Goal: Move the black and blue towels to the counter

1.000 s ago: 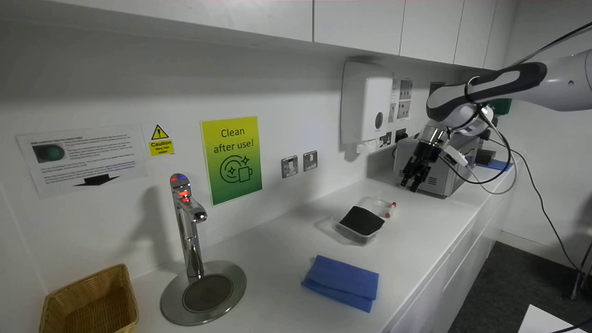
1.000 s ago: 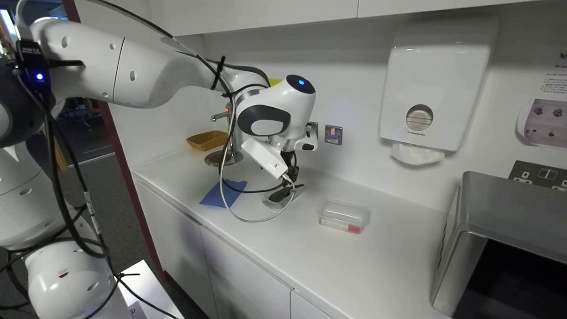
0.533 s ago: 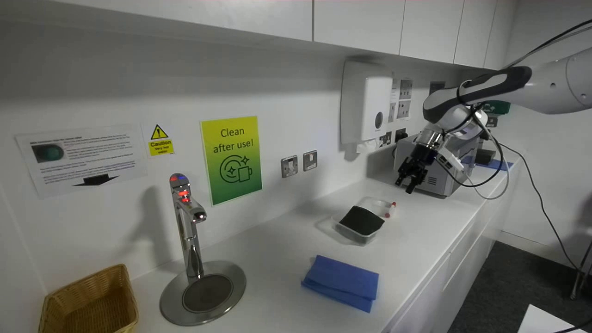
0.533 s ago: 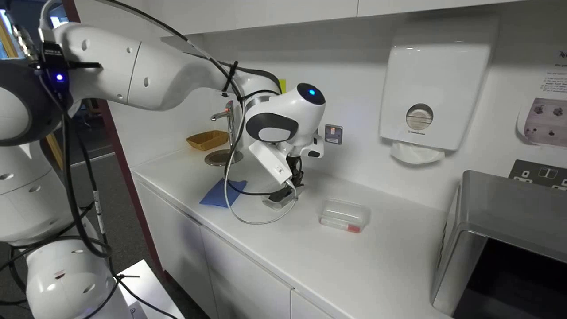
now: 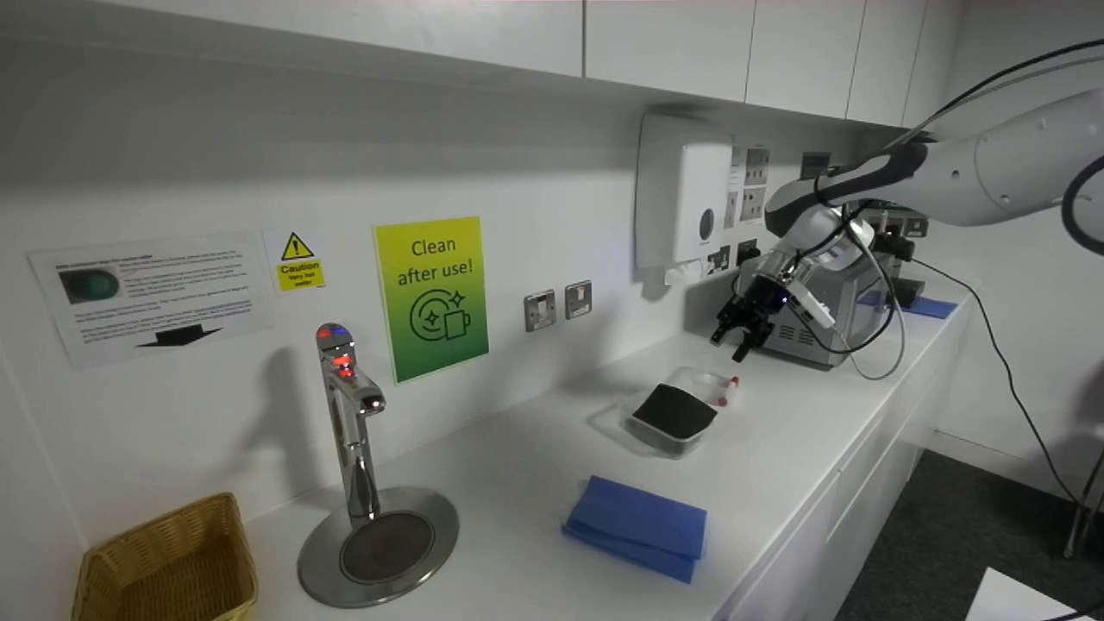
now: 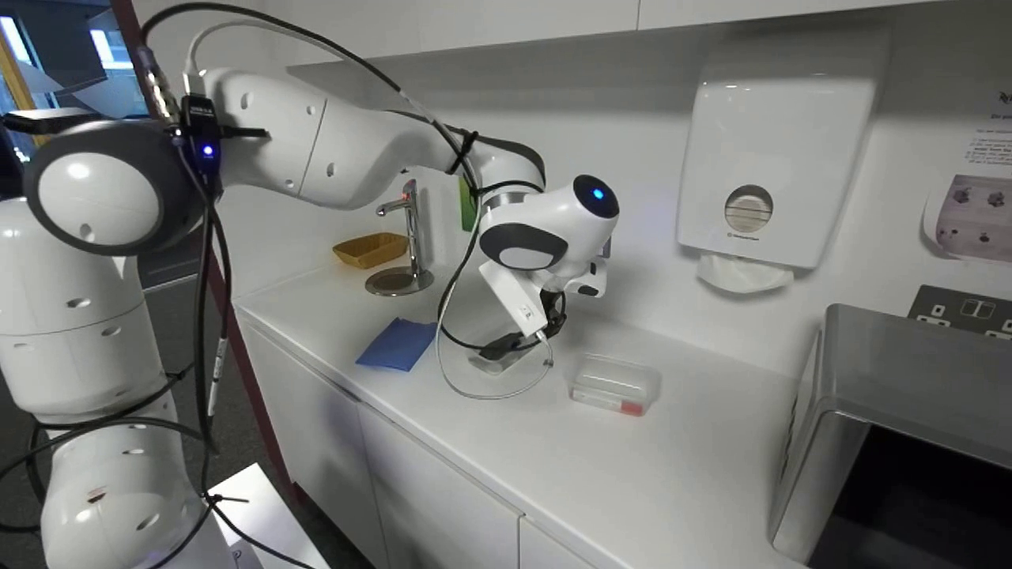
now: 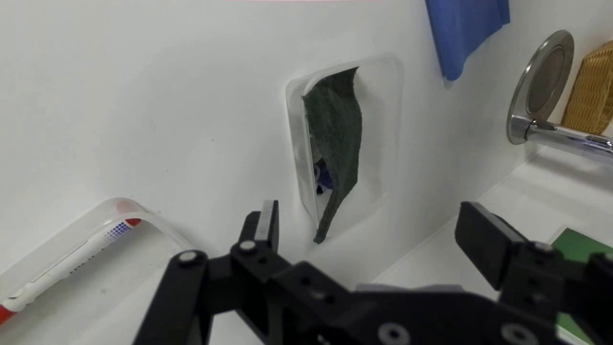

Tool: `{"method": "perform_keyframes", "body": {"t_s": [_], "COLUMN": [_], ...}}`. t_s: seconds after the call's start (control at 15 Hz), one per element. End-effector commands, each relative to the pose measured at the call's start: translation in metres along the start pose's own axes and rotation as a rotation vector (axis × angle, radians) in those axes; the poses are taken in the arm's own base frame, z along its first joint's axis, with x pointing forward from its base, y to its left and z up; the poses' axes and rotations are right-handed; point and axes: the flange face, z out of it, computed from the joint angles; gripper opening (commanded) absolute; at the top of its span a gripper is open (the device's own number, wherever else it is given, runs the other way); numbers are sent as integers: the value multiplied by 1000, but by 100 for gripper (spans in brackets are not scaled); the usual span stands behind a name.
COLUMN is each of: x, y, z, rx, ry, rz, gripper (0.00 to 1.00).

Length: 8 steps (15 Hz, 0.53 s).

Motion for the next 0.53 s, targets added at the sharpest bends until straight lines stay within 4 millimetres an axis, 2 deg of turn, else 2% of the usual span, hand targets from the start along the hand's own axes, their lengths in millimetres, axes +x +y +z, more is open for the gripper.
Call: {"method": "perform_keyframes", "body": {"t_s": [0.0,0.2,0.47], "x": [24,34,41], "y": [8,12,8], "z": [12,29,46], "rx": [59,71,90], "ry": [-26,-54,-94], "rz": [12,22,13], "gripper": [100,100,100]}}
